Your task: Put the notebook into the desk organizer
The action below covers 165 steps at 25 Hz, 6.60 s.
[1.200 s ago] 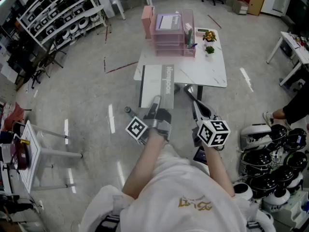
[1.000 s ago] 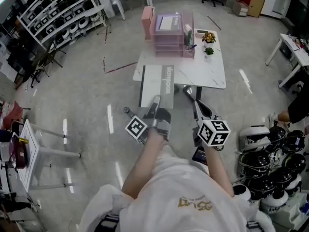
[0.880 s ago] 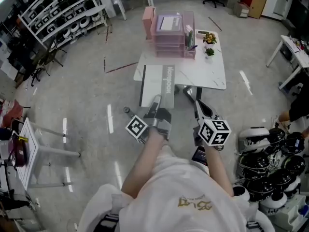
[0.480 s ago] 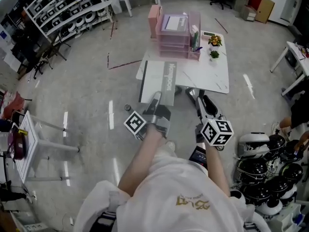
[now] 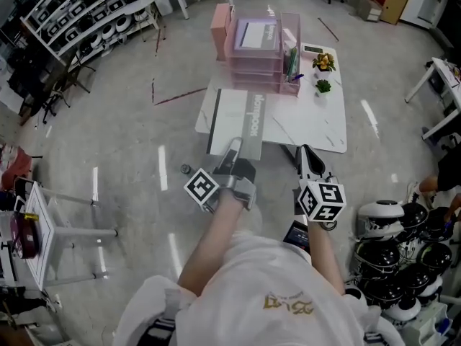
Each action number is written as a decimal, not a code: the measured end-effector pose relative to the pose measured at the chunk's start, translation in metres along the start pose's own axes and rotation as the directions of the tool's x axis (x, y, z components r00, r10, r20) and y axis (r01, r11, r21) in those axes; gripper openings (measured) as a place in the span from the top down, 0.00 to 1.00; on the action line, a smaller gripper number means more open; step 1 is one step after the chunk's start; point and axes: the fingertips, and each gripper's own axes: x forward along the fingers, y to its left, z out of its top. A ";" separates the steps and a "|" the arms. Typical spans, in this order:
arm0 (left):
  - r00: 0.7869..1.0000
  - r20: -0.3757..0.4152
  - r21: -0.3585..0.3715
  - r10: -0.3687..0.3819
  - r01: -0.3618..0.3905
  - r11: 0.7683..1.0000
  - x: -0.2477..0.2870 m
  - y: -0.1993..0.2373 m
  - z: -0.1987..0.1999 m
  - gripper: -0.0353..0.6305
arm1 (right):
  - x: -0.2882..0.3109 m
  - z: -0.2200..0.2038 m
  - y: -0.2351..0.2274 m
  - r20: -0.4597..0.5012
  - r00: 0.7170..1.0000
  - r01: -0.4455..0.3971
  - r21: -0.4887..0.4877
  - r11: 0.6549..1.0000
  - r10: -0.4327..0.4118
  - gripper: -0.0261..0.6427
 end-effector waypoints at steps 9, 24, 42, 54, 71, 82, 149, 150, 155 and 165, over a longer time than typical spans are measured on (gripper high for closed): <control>0.998 -0.058 -0.025 0.001 -0.002 1.000 0.153 0.029 0.065 0.91 | 0.143 0.028 -0.053 -0.031 0.995 0.097 0.043 0.994 -0.096 0.94; 0.979 -0.200 -0.045 0.027 -0.037 0.998 0.315 0.075 0.115 0.91 | 0.291 0.076 -0.093 -0.017 0.989 0.147 0.119 0.982 -0.146 0.94; 0.975 -0.161 0.117 0.151 -0.133 0.984 0.375 0.100 0.082 0.91 | 0.331 0.074 -0.160 -0.122 0.992 -0.009 0.110 0.994 0.022 0.94; 0.923 -0.189 0.351 0.334 -0.254 0.901 0.397 0.113 0.087 0.91 | 0.356 0.067 -0.175 -0.150 0.984 -0.068 0.166 0.984 0.093 0.94; 0.911 -0.040 0.470 0.410 -0.345 0.812 0.410 0.113 0.137 0.93 | 0.378 0.068 -0.199 -0.151 0.984 -0.061 0.212 0.975 0.094 0.94; 0.841 -0.188 0.681 0.507 -0.261 0.685 0.434 0.109 0.110 0.62 | 0.373 0.075 -0.189 -0.136 0.986 -0.067 0.220 0.973 0.099 0.94; 0.887 -0.347 0.797 0.305 0.107 0.595 0.314 0.073 0.083 0.92 | 0.294 0.071 -0.108 -0.079 0.995 0.066 0.030 0.997 -0.063 0.94; 0.885 -0.350 0.800 0.306 0.112 0.590 0.313 0.073 0.082 0.92 | 0.292 0.070 -0.107 -0.081 0.994 0.072 0.026 0.997 -0.069 0.94; 0.874 -0.361 0.818 0.326 0.129 0.560 0.306 0.073 0.078 0.92 | 0.283 0.067 -0.102 -0.091 0.992 0.085 0.024 0.996 -0.082 0.94; 0.872 -0.360 0.817 0.330 0.124 0.564 0.304 0.073 0.080 0.92 | 0.279 0.065 -0.100 -0.090 0.992 0.091 0.022 0.996 -0.088 0.94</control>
